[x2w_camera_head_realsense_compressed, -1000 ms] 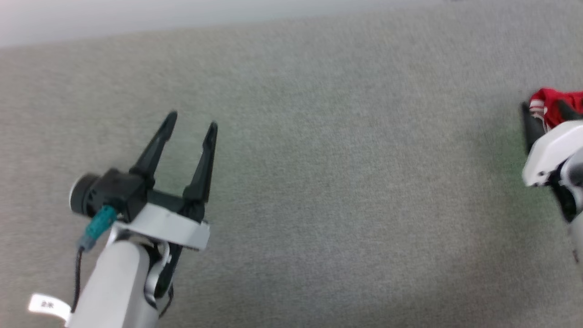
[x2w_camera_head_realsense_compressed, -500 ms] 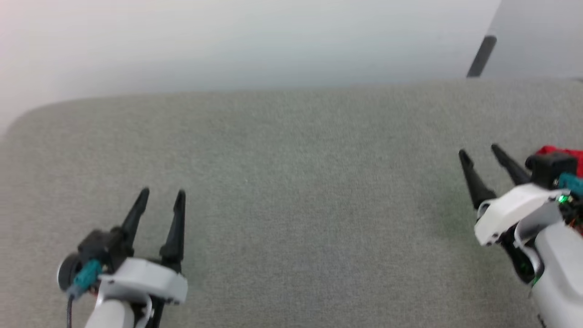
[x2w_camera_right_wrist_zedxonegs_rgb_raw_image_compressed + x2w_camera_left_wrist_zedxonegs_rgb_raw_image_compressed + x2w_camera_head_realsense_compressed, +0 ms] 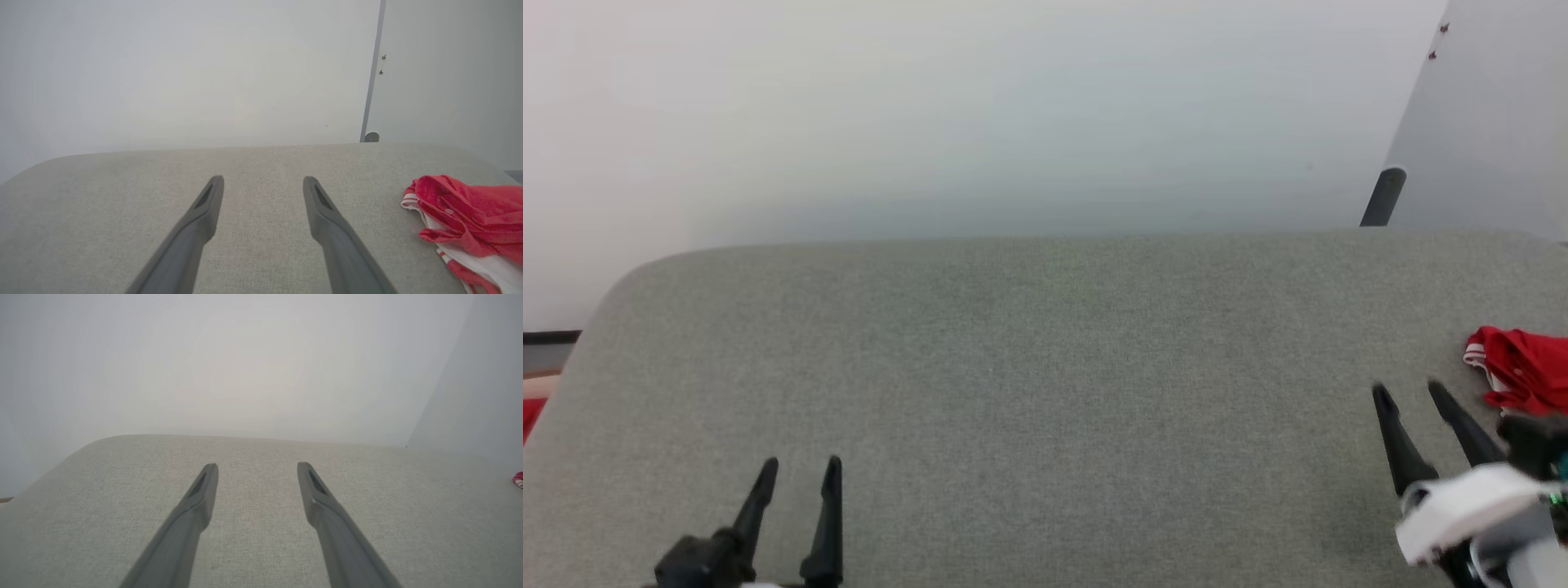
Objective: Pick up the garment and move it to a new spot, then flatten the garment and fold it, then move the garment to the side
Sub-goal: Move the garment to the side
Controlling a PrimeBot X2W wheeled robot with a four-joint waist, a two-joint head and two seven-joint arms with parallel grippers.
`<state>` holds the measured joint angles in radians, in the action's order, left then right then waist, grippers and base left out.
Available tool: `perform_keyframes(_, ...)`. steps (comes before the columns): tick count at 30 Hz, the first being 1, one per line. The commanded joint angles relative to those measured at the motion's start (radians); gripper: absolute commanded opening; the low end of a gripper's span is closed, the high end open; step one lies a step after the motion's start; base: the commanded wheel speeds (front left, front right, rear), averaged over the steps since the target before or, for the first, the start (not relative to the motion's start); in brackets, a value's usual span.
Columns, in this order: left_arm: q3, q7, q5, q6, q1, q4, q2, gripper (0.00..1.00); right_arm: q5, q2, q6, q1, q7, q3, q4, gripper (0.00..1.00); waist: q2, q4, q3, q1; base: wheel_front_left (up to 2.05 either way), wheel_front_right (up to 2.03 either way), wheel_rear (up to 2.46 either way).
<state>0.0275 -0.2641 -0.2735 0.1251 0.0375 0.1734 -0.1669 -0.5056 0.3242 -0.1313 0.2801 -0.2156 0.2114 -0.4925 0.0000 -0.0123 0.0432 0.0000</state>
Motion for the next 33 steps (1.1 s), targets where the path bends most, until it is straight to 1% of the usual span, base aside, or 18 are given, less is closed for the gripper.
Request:
perform_keyframes(1, 0.0, 0.001, 0.014, 0.005, 0.029, -0.017, 0.005, 1.0, 0.009, -0.006, 0.001, -0.059, 0.006, -0.029, 0.034, 1.0, 0.0, 0.007, 0.016, 0.0, 0.0, 0.0, 0.0)
perform_keyframes(4, -0.001, 0.001, 0.02, 0.005, 0.067, -0.048, 0.014, 1.0, 0.027, -0.011, 0.001, -0.147, 0.031, -0.089, 0.113, 1.0, 0.0, 0.008, 0.022, 0.0, 0.0, 0.0, 0.0)
perform_keyframes(9, 0.006, 0.001, 0.025, 0.006, 0.123, -0.099, 0.022, 1.0, 0.075, -0.051, 0.001, -0.27, 0.086, -0.193, 0.271, 1.0, 0.0, 0.001, 0.022, 0.0, 0.0, 0.0, 0.0)
perform_keyframes(13, 0.011, 0.001, 0.027, 0.006, 0.156, -0.131, 0.031, 1.0, 0.121, -0.088, 0.001, -0.334, 0.134, -0.245, 0.388, 1.0, 0.0, -0.003, 0.021, 0.0, 0.0, 0.0, 0.0)
perform_keyframes(17, 0.004, 0.001, 0.028, 0.006, 0.171, -0.138, 0.034, 1.0, 0.15, -0.126, 0.001, -0.374, 0.17, -0.278, 0.471, 1.0, 0.0, -0.003, 0.019, 0.0, 0.0, 0.0, 0.0)
perform_keyframes(24, -0.005, 0.001, 0.025, 0.006, 0.163, -0.134, 0.032, 1.0, 0.178, -0.162, 0.001, -0.403, 0.199, -0.298, 0.535, 1.0, 0.0, 0.004, 0.019, 0.0, 0.0, 0.0, 0.0)
perform_keyframes(33, -0.008, 0.001, 0.021, 0.006, 0.159, -0.129, 0.033, 1.0, 0.186, -0.178, 0.001, -0.414, 0.209, -0.3, 0.558, 1.0, 0.0, 0.008, 0.017, 0.0, 0.0, 0.0, 0.0)
